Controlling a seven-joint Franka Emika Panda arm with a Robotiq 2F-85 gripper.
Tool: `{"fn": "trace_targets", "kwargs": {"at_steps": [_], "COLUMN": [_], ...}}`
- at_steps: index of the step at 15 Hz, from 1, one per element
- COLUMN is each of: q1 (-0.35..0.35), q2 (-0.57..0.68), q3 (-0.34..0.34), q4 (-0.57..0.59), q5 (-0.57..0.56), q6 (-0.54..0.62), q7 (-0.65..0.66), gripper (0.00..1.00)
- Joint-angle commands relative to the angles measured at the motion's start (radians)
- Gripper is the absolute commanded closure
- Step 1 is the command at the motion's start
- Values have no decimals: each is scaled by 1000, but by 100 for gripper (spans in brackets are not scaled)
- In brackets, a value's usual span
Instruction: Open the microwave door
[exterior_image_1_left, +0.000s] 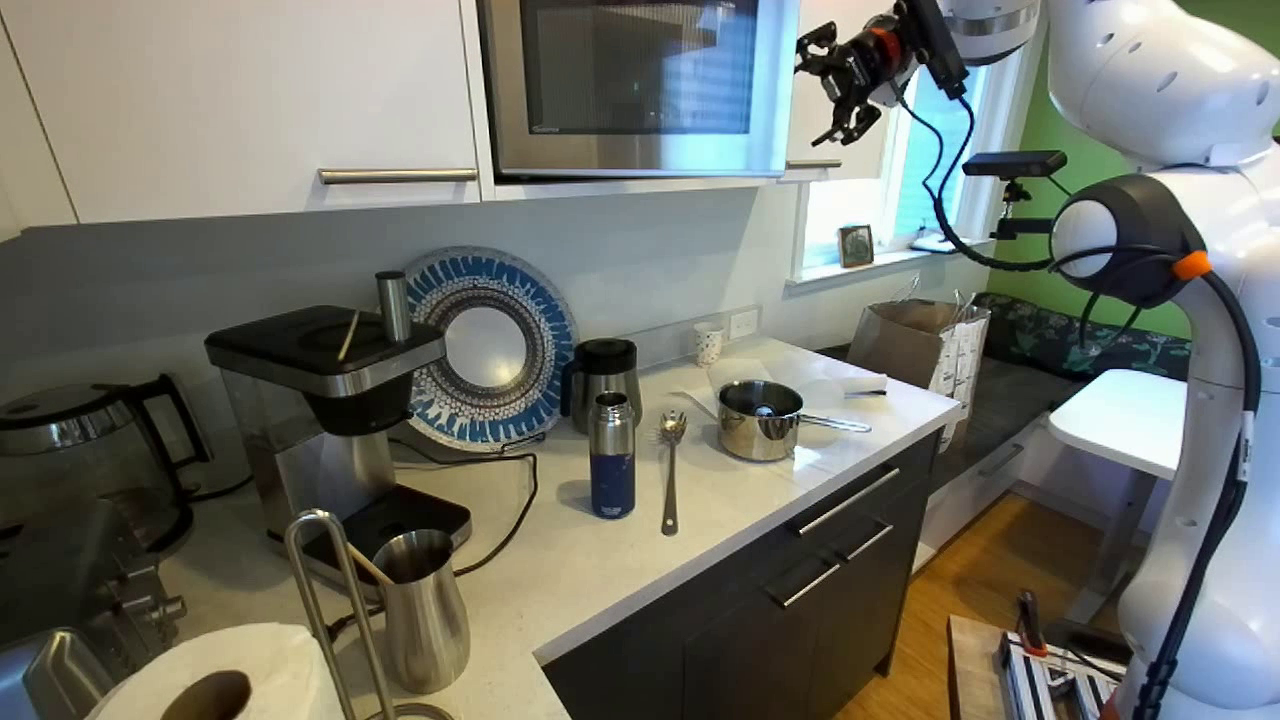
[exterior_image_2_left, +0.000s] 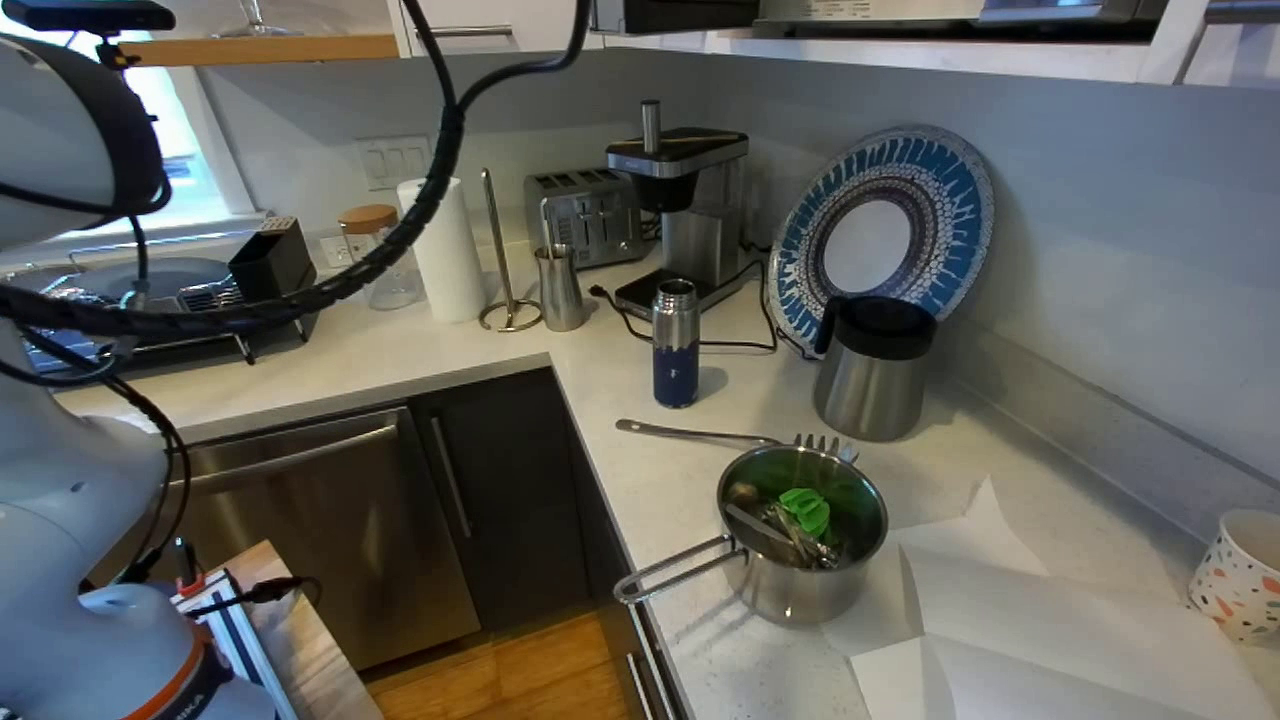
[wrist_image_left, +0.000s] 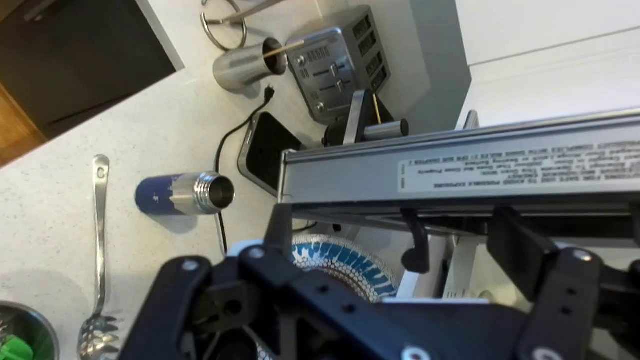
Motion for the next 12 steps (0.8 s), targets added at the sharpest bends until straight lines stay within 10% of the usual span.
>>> {"fn": "trace_targets", "kwargs": {"at_steps": [1, 12], "q1": [-22, 60], "q2": [-14, -44], "q3": [13, 52], "q4": [-38, -118], "q5": [101, 183], "q6": [-88, -157], "q7": [-1, 16], "gripper": [0, 0]}}
